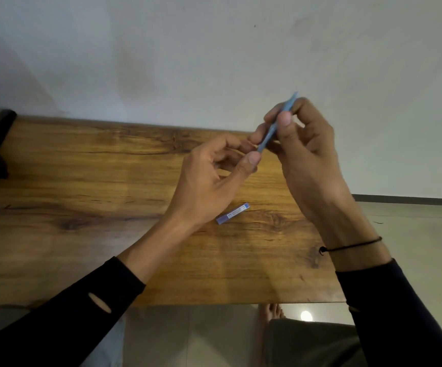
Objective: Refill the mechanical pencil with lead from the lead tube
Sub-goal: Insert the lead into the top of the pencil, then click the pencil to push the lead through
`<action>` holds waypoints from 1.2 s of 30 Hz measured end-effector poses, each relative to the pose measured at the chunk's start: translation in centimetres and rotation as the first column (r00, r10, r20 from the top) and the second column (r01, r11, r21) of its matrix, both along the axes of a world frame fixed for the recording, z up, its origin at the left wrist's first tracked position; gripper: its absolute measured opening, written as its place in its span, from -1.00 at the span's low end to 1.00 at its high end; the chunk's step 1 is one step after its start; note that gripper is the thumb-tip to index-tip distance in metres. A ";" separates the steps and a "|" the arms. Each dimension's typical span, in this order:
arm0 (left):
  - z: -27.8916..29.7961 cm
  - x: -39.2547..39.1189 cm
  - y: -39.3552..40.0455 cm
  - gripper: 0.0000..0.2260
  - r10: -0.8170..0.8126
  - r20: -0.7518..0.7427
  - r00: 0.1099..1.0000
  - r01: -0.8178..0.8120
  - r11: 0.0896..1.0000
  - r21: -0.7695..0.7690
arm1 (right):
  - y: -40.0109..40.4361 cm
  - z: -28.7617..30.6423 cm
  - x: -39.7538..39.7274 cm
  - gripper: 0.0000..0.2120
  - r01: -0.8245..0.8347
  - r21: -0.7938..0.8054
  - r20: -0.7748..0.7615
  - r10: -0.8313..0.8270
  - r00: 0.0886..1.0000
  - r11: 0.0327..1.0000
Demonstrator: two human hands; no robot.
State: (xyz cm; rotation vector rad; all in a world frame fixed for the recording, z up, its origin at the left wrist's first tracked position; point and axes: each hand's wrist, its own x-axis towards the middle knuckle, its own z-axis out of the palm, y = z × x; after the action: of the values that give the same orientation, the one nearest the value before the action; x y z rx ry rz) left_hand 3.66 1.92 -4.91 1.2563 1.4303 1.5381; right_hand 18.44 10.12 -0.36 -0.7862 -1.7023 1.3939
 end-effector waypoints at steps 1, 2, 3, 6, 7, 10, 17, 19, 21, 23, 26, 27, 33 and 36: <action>0.6 0.1 0.1 -0.96 0.013 0.011 1.000 -0.013 1.000 -0.005 | -0.1 1.1 0.1 -0.79 0.013 -0.065 -0.085 -0.018 0.996 0.998; 1.3 0.2 0.2 -0.95 0.030 0.018 0.999 -0.030 1.000 -0.005 | -0.3 2.3 0.2 -0.77 0.023 -0.133 -0.168 -0.045 0.985 0.991; 2.1 0.2 0.2 -0.93 0.047 0.026 0.999 -0.047 0.999 -0.001 | -0.4 3.7 0.3 -0.75 0.030 -0.196 -0.240 -0.078 0.968 0.980; 5.0 0.1 0.1 -0.86 0.103 0.065 0.993 -0.104 0.995 0.013 | -1.2 7.7 0.8 -0.68 0.024 -0.330 -0.382 -0.157 0.911 0.944; 5.9 0.1 -0.1 -0.85 0.122 0.061 0.991 -0.123 0.992 0.024 | -1.7 8.9 0.8 -0.64 0.011 -0.361 -0.412 -0.170 0.895 0.933; 8.6 0.2 -1.1 -0.86 0.166 0.008 0.986 -0.166 0.984 0.064 | -3.4 12.1 0.8 -0.52 -0.011 -0.407 -0.458 -0.194 0.867 0.913; 12.9 0.3 -3.5 -0.86 0.204 -0.097 0.974 -0.186 0.968 0.170 | -6.2 17.5 1.6 -0.39 -0.101 -0.429 -0.577 -0.186 0.795 0.897; 13.6 0.1 -3.8 -0.86 0.220 -0.108 0.969 -0.197 0.962 0.188 | -6.8 18.5 1.7 -0.42 -0.115 -0.445 -0.596 -0.198 0.778 0.888; 14.3 -0.2 -4.0 -0.86 0.237 -0.100 0.966 -0.213 0.956 0.204 | -7.2 19.2 1.6 -0.45 -0.110 -0.451 -0.604 -0.212 0.768 0.886; 14.8 -0.4 -4.0 -0.86 0.248 -0.080 0.965 -0.226 0.950 0.216 | -7.6 19.7 1.5 -0.45 -0.104 -0.446 -0.603 -0.213 0.769 0.889; 15.3 -0.6 -4.0 -0.85 0.252 -0.073 0.965 -0.230 0.946 0.227 | -7.8 20.0 1.4 -0.44 -0.095 -0.441 -0.582 -0.204 0.787 0.892; 15.3 -0.6 -3.9 -0.85 0.251 -0.077 0.965 -0.228 0.947 0.228 | -7.9 20.0 1.3 -0.44 -0.093 -0.444 -0.574 -0.203 0.794 0.891; 15.0 -0.6 -3.6 -0.86 0.244 -0.111 0.963 -0.215 0.950 0.226 | -7.8 20.0 0.9 -0.44 -0.082 -0.458 -0.559 -0.216 0.800 0.885; 14.9 -0.4 -3.5 -0.86 0.234 -0.130 0.964 -0.200 0.953 0.230 | -7.7 20.1 1.0 -0.44 -0.093 -0.458 -0.573 -0.213 0.791 0.884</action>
State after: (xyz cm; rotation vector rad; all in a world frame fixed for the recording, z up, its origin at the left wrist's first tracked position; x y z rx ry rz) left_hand 3.22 -1.62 9.95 1.4106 1.5789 1.8165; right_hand 19.41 2.41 19.74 -0.5339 -0.8326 1.7976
